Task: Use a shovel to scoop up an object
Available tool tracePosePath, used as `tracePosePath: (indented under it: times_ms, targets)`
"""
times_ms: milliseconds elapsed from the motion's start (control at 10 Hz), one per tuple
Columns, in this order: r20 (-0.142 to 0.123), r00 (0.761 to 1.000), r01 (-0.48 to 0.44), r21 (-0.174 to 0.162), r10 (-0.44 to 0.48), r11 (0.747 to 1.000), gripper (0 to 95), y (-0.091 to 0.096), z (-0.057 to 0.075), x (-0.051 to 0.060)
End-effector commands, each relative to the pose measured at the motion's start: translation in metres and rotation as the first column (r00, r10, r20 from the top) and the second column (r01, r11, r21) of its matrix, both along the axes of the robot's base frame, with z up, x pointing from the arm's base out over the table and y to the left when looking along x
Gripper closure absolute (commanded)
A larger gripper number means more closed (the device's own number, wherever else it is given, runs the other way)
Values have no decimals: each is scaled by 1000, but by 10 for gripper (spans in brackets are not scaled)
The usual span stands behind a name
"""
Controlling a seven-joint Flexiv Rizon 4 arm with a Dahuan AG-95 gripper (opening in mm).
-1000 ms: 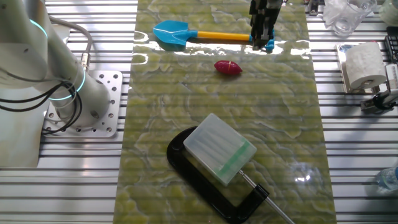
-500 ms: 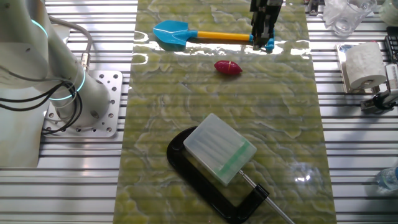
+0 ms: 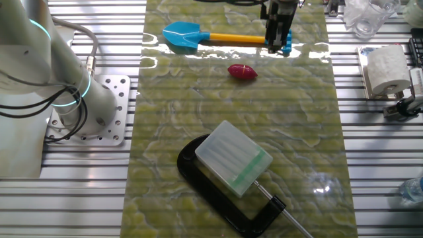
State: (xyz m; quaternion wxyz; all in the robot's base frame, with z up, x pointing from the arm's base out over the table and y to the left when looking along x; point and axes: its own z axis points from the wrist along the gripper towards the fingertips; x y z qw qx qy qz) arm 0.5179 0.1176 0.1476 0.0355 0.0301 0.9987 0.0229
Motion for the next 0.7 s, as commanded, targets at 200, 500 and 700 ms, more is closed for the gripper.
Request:
tracePosePath:
  times_ms: [200,500,700]
  targets:
    - [-13,978,-210,-52,210,976,760,1,0,1]
    - [-12,938,-347,-57,347,936,760,1,0,1]
    - [-11,956,-295,-51,294,954,760,1,0,1]
